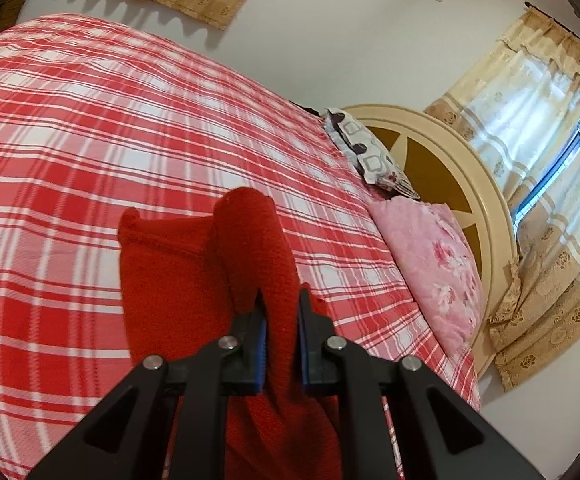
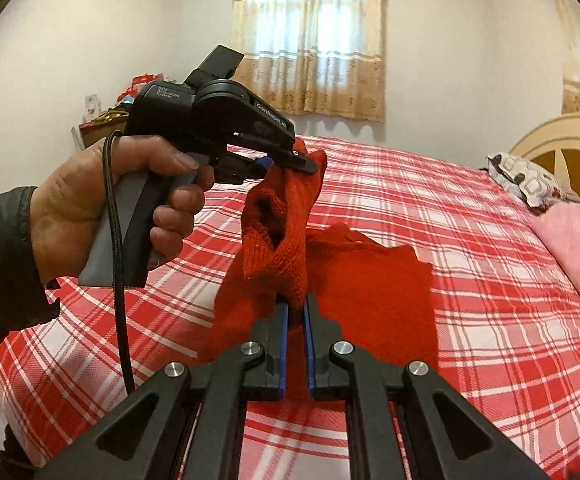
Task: Fold small clothes
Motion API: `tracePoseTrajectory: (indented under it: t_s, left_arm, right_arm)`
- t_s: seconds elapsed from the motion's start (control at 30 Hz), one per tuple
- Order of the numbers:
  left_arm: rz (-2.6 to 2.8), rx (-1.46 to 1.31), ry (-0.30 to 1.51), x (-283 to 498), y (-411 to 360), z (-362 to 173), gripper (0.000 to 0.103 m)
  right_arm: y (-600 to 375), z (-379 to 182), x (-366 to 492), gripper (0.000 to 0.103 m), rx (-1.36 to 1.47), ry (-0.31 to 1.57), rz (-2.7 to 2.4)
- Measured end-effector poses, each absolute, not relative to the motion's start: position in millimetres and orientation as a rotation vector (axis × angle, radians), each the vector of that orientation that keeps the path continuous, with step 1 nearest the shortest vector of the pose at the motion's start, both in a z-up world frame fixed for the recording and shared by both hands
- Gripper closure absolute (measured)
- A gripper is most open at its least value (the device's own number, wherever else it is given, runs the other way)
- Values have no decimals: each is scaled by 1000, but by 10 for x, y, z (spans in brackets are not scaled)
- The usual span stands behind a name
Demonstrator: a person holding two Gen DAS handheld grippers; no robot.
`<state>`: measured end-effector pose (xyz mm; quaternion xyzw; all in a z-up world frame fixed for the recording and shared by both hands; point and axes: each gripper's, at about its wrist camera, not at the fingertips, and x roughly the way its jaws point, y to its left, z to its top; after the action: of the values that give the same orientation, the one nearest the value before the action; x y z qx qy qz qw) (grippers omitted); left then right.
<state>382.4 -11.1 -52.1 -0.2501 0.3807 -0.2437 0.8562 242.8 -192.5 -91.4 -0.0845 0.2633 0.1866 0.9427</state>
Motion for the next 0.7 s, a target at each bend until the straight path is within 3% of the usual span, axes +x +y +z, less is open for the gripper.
tracePoseTrajectory:
  t_s: [0.7]
  left_arm:
    - [-604, -277, 901, 4098, -1258, -763, 90]
  right_arm:
    - [-2857, -1248, 2618, 97, 71, 705, 282]
